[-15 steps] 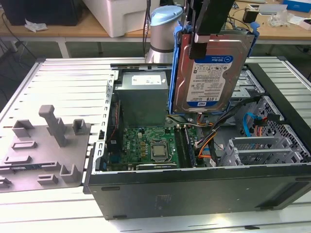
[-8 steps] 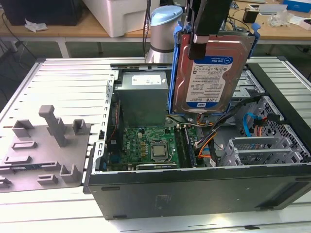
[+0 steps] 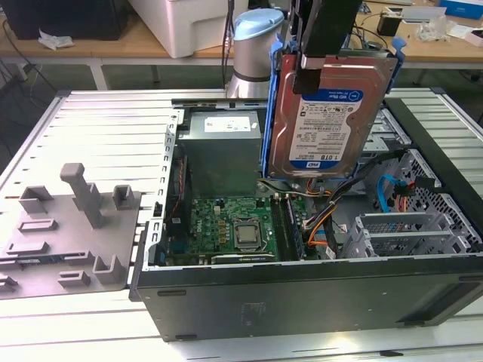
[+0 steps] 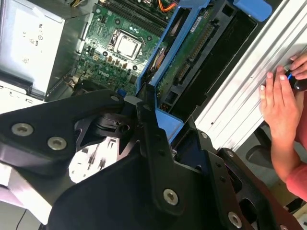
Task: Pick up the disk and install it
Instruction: 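Insert the disk into the insertion slot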
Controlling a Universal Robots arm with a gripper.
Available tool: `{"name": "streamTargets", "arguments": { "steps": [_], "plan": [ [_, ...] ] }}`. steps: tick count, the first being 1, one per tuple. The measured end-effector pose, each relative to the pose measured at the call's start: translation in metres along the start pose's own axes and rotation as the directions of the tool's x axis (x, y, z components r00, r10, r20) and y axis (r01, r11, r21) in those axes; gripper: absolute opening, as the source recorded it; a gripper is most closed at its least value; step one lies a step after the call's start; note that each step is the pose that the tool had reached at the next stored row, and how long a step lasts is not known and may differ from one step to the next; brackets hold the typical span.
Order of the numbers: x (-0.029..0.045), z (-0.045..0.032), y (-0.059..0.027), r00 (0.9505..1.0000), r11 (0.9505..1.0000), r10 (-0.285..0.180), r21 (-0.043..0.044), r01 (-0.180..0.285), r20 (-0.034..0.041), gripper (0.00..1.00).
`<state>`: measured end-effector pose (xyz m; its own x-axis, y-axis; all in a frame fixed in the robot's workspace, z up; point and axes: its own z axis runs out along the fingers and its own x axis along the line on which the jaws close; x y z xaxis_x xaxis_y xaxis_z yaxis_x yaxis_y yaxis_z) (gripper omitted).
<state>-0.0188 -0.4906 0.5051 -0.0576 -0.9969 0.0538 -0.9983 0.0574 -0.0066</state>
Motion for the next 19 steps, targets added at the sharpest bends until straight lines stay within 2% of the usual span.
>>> {"name": "streamTargets", "arguments": {
  "steps": [6,12,19],
  "plan": [
    [0.0032,0.0016,-0.0046,1.0000,1.0000,0.007,0.0007,-0.007,0.0005,0.36],
    [0.0047,0.0031,-0.0207,1.0000,1.0000,0.006,0.0010,-0.006,0.0008,0.36],
    [0.0096,0.0044,-0.0314,0.9999,0.9999,-0.017,0.0023,0.017,0.0008,0.36]
  ]
}}
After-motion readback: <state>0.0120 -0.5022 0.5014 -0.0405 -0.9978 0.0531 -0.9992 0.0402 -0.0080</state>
